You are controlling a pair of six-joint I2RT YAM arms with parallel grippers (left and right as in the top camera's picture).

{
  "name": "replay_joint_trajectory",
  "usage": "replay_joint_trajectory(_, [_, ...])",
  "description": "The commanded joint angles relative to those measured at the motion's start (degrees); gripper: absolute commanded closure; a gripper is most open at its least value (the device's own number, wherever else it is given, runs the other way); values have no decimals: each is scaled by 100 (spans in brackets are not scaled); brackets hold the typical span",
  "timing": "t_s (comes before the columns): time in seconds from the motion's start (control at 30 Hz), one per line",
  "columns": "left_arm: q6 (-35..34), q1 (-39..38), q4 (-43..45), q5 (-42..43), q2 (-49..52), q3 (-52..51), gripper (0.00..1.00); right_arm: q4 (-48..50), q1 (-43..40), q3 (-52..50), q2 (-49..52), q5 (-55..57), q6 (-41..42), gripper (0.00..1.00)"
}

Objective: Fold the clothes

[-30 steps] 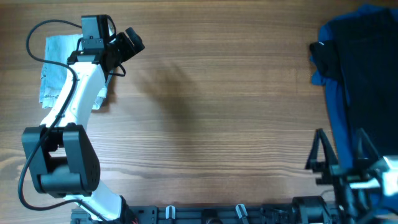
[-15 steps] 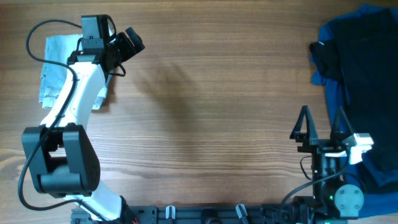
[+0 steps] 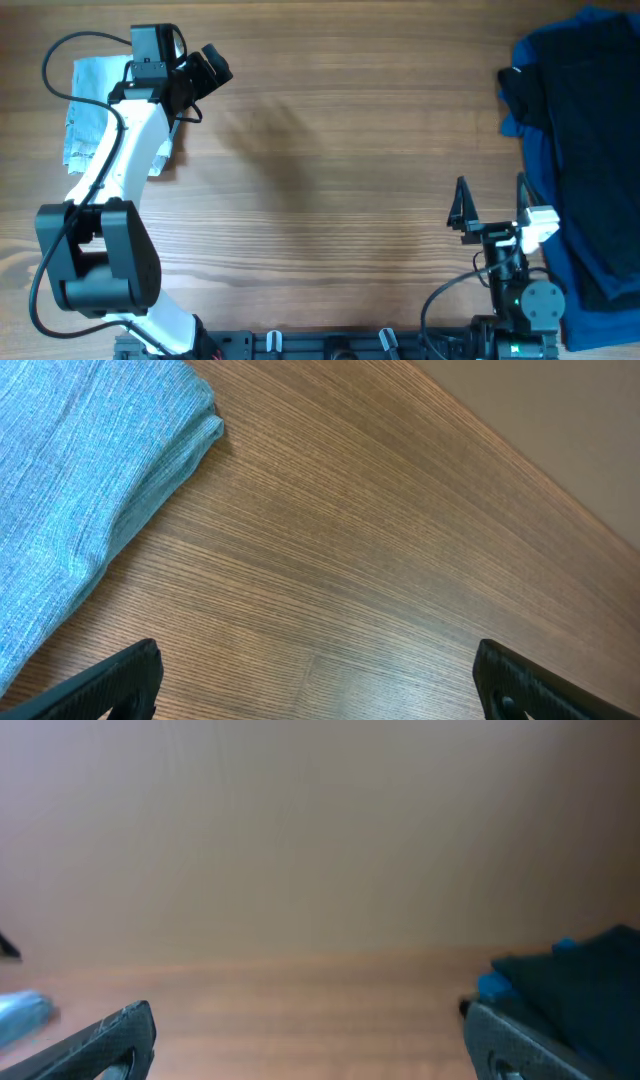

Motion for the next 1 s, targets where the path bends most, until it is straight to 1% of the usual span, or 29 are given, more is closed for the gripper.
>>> replay_joint_trajectory(0.0, [7, -11, 15, 26, -15, -15, 0, -398, -35, -11, -85, -129, -437, 0])
replay_joint_trajectory(0.1, [7, -11, 13, 26, -15, -15, 0, -791, -35, -11, -85, -111, -422, 0])
replay_joint_trajectory(0.97, [7, -11, 13, 26, -15, -15, 0, -796, -35, -7, -76, -109, -424, 0])
